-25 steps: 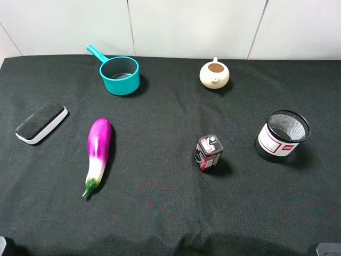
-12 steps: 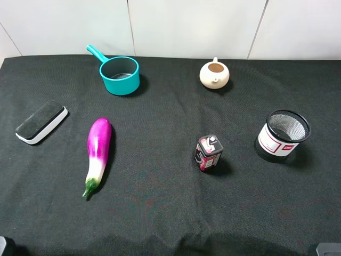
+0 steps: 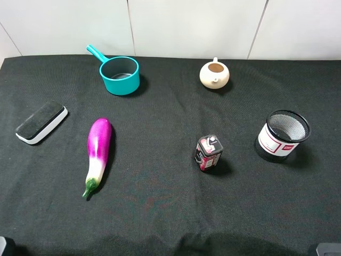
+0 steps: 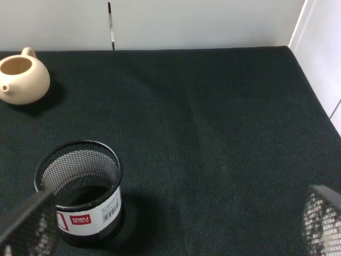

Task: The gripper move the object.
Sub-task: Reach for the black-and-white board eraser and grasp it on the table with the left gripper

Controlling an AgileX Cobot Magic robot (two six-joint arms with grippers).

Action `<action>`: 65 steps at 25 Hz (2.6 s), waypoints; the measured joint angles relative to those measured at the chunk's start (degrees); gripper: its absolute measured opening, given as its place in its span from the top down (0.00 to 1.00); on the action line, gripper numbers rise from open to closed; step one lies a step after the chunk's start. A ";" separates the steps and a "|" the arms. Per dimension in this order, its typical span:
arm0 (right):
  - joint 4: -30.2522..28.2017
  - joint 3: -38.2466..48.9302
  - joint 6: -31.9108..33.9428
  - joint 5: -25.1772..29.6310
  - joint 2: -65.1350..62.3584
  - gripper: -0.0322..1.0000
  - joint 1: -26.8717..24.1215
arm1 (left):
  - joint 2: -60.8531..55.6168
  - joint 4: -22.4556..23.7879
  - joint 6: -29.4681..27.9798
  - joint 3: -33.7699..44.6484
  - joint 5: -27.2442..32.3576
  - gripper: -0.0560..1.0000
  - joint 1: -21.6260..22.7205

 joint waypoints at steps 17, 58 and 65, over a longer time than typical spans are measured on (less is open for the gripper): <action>0.00 0.00 0.00 0.00 0.00 0.30 0.00 | 32.49 -2.50 3.81 -8.93 -5.20 0.09 0.00; 0.00 0.00 0.00 0.00 0.00 0.30 0.00 | 80.33 -6.26 19.32 -24.60 -9.15 0.08 4.95; 0.00 0.00 0.00 0.00 0.00 0.30 0.00 | 87.28 -4.42 20.92 -27.91 -9.68 0.05 5.34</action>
